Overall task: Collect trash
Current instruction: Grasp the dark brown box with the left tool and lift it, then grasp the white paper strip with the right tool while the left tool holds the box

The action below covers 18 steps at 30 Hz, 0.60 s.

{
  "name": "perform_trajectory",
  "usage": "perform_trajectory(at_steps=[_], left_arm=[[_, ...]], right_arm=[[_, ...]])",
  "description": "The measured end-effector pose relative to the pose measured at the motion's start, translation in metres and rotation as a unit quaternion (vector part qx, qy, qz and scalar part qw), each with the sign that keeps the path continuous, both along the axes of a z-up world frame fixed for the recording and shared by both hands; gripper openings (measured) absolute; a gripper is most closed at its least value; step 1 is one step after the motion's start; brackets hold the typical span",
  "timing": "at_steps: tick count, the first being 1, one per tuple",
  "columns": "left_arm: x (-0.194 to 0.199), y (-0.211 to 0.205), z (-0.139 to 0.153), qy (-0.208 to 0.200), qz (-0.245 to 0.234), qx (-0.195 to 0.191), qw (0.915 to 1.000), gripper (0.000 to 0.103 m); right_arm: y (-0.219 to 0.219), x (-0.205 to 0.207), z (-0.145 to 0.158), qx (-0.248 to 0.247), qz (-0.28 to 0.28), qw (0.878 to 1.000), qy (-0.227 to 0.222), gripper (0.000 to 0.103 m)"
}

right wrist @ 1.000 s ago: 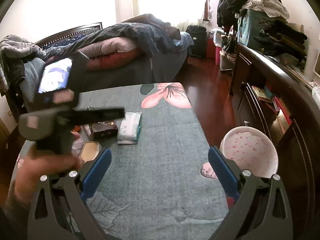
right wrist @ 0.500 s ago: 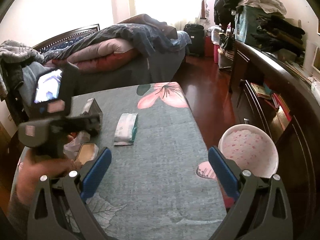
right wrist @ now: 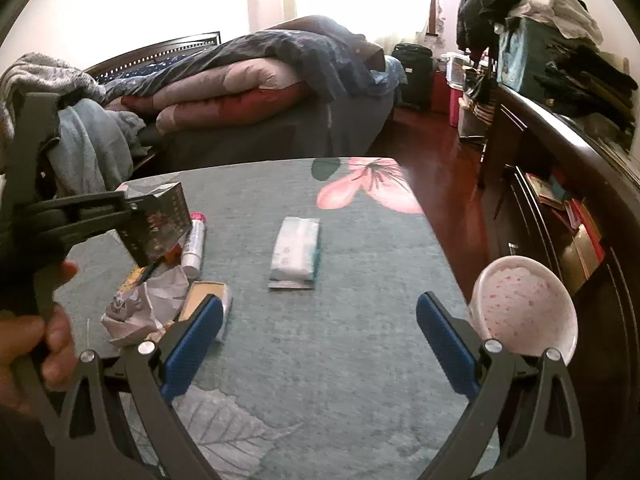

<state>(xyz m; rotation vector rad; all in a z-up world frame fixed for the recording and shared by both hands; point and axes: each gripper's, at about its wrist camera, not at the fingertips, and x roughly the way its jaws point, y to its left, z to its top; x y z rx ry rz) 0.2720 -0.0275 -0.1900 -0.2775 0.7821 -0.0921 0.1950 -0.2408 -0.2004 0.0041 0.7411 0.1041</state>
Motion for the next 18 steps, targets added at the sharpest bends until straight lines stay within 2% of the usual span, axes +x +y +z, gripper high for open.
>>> perform_trajectory(at_steps=[8, 15, 18], left_arm=[[-0.023, 0.034, 0.017, -0.033, 0.027, 0.000, 0.9991, 0.023], [-0.033, 0.055, 0.020, -0.044, 0.040, -0.003, 0.9982, 0.023], [-0.034, 0.059, 0.018, -0.044, 0.040, -0.006, 0.9982, 0.023]], right_arm=[[0.042, 0.021, -0.017, -0.002, 0.040, 0.999, 0.026, 0.097], [0.080, 0.041, -0.039, -0.030, 0.055, 0.997, 0.048, 0.096], [0.086, 0.049, -0.045, -0.029, 0.052, 0.996, 0.058, 0.081]])
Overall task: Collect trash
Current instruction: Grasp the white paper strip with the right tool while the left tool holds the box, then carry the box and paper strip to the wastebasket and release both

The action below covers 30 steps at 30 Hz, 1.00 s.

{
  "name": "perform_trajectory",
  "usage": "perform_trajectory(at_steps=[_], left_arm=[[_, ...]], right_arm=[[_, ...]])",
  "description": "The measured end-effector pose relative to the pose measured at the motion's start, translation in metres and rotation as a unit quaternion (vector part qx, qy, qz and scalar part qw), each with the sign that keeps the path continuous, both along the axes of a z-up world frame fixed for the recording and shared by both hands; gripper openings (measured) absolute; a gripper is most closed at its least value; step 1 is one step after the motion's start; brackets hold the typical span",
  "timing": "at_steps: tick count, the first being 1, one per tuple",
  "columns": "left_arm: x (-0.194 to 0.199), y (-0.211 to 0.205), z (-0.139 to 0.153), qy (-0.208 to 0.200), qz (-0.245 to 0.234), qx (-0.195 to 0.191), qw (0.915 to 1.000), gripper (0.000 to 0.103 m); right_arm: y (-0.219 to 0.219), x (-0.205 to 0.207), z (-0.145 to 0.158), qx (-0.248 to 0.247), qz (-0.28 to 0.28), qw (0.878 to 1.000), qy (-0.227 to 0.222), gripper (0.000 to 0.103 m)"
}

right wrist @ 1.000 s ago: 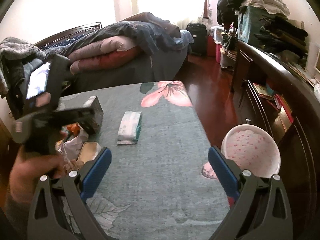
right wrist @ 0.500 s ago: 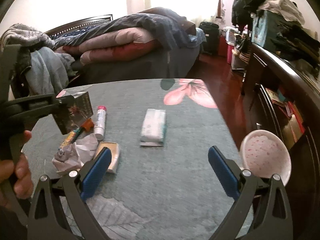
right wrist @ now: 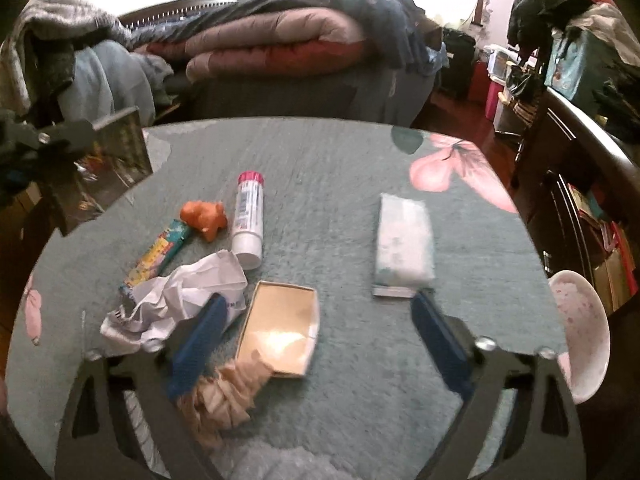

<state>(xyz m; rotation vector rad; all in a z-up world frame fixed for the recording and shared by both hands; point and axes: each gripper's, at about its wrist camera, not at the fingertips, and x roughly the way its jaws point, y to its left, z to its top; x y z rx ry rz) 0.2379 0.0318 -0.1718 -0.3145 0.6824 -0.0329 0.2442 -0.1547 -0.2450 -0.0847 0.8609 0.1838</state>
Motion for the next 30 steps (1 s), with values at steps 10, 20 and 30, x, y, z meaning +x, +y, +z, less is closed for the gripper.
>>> perform_trajectory(at_steps=[10, 20, 30], left_arm=[[-0.004, 0.004, 0.001, -0.006, -0.005, -0.006, 1.0000, 0.023], [-0.010, -0.002, 0.009, -0.014, -0.012, -0.001, 0.9998, 0.023], [-0.018, -0.016, 0.017, -0.022, -0.027, -0.005, 0.9994, 0.023]], right_arm=[[0.002, 0.015, -0.006, -0.002, 0.002, 0.999, 0.050, 0.079], [-0.010, 0.008, 0.004, 0.032, 0.006, 0.999, 0.039, 0.020], [-0.049, -0.024, 0.030, 0.061, -0.010, 0.998, 0.013, 0.020]])
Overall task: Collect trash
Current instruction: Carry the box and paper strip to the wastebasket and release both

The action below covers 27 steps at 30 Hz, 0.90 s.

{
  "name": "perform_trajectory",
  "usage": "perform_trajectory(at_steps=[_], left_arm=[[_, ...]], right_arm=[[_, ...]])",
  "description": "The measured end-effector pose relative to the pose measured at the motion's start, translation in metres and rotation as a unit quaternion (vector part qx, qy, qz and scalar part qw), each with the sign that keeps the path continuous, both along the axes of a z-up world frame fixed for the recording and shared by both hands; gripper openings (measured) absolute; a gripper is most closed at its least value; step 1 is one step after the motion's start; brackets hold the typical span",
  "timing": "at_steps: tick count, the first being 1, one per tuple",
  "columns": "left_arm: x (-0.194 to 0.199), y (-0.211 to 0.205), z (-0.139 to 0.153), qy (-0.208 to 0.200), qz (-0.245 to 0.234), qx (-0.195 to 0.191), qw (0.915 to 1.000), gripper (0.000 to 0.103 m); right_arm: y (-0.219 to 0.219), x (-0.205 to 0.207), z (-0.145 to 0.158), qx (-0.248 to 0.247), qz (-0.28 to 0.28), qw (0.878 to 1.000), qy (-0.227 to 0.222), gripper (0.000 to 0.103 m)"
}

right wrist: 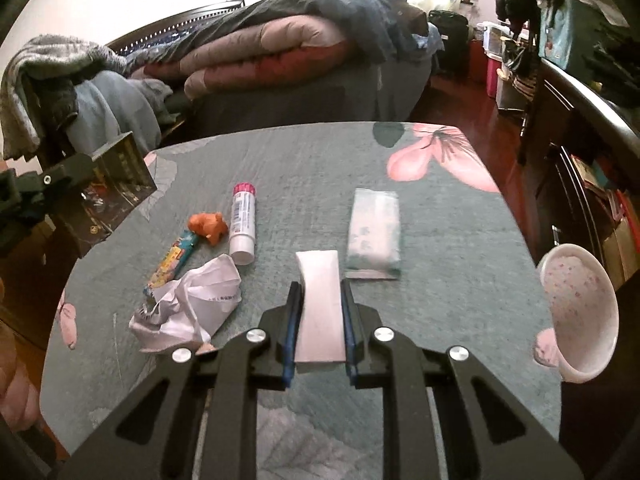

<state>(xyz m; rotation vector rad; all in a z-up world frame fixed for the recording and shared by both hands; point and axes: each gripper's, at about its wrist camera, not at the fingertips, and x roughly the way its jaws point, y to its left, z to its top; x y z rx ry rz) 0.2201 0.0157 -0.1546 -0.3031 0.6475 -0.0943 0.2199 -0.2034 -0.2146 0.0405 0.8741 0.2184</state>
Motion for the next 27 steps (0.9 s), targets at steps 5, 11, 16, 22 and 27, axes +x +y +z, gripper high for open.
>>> perform_trajectory(at_steps=[5, 11, 16, 22, 27], left_arm=[[-0.008, -0.016, 0.007, -0.006, -0.013, 0.005, 0.9999, 0.023], [-0.014, -0.045, 0.015, -0.013, -0.040, 0.016, 0.9990, 0.023], [-0.015, -0.081, 0.022, -0.021, -0.076, 0.027, 0.9966, 0.023], [-0.012, -0.129, 0.025, -0.024, -0.123, 0.036, 0.9915, 0.023], [-0.010, -0.175, 0.025, -0.026, -0.168, 0.045, 0.9844, 0.023]], right_arm=[[-0.014, -0.015, 0.006, 0.008, -0.008, 1.000, -0.008, 0.020], [-0.036, -0.033, 0.015, 0.008, -0.023, 0.999, -0.028, 0.020], [-0.067, -0.048, 0.024, 0.006, -0.049, 0.998, -0.044, 0.020], [-0.112, -0.061, 0.029, 0.006, -0.088, 0.994, -0.057, 0.021], [-0.155, -0.069, 0.026, 0.004, -0.129, 0.990, -0.061, 0.021]])
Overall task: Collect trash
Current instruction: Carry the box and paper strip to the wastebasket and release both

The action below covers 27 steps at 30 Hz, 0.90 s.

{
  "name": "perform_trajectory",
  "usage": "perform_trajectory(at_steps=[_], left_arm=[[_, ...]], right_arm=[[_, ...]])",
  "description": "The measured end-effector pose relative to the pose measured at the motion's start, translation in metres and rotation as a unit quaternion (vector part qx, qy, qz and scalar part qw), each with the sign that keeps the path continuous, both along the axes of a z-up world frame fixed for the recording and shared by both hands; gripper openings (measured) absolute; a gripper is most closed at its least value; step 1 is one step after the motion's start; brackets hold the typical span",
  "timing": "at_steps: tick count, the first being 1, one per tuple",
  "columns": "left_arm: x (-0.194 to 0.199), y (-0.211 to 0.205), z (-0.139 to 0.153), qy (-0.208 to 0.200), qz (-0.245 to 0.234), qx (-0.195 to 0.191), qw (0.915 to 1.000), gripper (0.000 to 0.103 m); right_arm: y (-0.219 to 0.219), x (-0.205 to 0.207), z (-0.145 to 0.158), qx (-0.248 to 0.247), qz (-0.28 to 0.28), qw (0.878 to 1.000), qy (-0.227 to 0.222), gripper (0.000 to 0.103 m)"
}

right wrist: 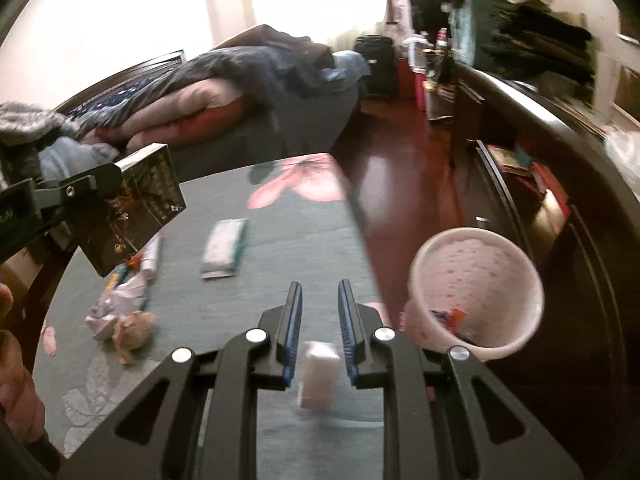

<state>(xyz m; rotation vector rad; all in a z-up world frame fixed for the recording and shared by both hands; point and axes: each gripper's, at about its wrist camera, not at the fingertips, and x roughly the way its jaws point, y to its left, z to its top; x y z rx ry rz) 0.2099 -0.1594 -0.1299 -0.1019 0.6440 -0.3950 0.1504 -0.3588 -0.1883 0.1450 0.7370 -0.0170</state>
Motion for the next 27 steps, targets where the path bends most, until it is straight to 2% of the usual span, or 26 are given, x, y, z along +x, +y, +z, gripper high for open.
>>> perform_trajectory(at_steps=[7, 12, 13, 14, 15, 17, 18, 20, 21, 25, 27], left_arm=[[0.005, -0.059, -0.005, 0.007, -0.056, 0.005, 0.9984, 0.023], [0.007, -0.071, -0.008, 0.010, -0.064, 0.007, 0.9979, 0.023], [0.008, -0.071, -0.009, 0.012, -0.063, 0.008, 0.9979, 0.023], [0.008, -0.071, -0.010, 0.013, -0.061, 0.008, 0.9980, 0.023], [0.008, -0.069, -0.011, 0.014, -0.059, 0.009, 0.9981, 0.023], [0.008, -0.067, -0.014, 0.017, -0.055, 0.012, 0.9983, 0.023], [0.008, -0.066, -0.015, 0.018, -0.054, 0.013, 0.9983, 0.023], [0.008, -0.064, -0.016, 0.019, -0.051, 0.019, 0.9983, 0.023], [0.008, -0.063, -0.017, 0.019, -0.050, 0.021, 0.9984, 0.023], [0.009, -0.056, -0.018, 0.021, -0.044, 0.021, 0.9986, 0.023], [0.009, -0.053, -0.018, 0.022, -0.042, 0.020, 0.9987, 0.023]], right_arm=[[-0.056, -0.011, -0.007, 0.012, -0.051, 0.999, -0.001, 0.020], [-0.067, -0.010, -0.016, 0.020, -0.050, 0.999, 0.010, 0.022], [-0.064, -0.008, -0.022, 0.026, -0.043, 0.999, 0.016, 0.027], [-0.060, -0.006, -0.026, 0.033, -0.038, 0.999, 0.020, 0.040], [-0.055, -0.004, -0.032, 0.040, -0.029, 0.999, 0.023, 0.047], [-0.042, 0.000, -0.042, 0.041, -0.013, 0.999, 0.031, 0.069], [-0.034, 0.002, -0.047, 0.036, -0.005, 0.999, 0.032, 0.070], [-0.023, 0.007, -0.051, 0.022, 0.003, 0.999, 0.032, 0.083], [-0.017, 0.009, -0.054, 0.012, 0.005, 0.999, 0.032, 0.085], [-0.004, 0.017, -0.062, -0.017, 0.011, 0.999, 0.042, 0.082], [-0.003, 0.019, -0.066, -0.024, 0.011, 0.998, 0.053, 0.065]])
